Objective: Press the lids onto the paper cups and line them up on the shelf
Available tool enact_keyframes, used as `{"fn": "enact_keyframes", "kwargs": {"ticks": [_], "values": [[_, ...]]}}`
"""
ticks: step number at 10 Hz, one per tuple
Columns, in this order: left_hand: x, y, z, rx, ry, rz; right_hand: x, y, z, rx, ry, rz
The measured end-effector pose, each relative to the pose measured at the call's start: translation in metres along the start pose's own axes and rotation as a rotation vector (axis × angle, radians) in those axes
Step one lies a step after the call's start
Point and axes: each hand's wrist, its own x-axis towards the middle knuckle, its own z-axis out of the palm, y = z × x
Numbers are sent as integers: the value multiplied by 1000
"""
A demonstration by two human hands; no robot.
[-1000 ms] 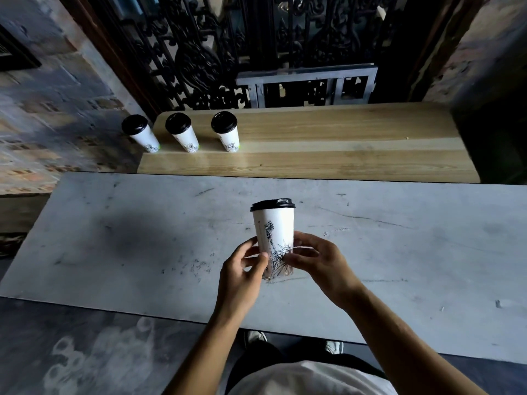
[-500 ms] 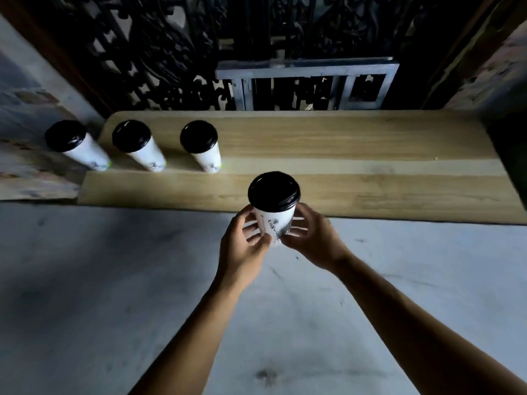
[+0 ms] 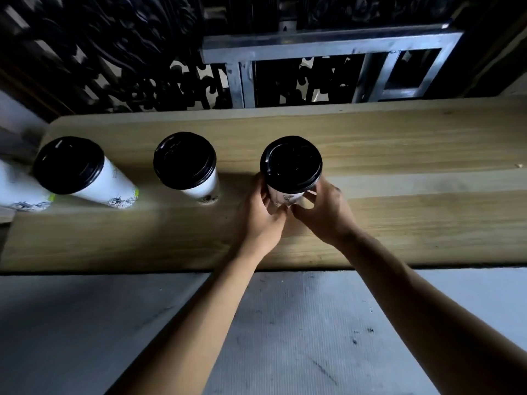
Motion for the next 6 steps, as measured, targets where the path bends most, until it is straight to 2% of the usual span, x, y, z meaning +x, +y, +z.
{"fn": "enact_keyframes", "kwargs": {"ticks": [3, 5, 6], "values": [[-19, 7, -13, 43, -16, 10, -26, 0, 0, -38, 79, 103], [-85, 28, -48, 230, -49, -22, -97, -31, -22, -148, -83, 334], [-144, 50, -69, 455, -97, 21, -143, -66, -35, -200, -256, 324]]}}
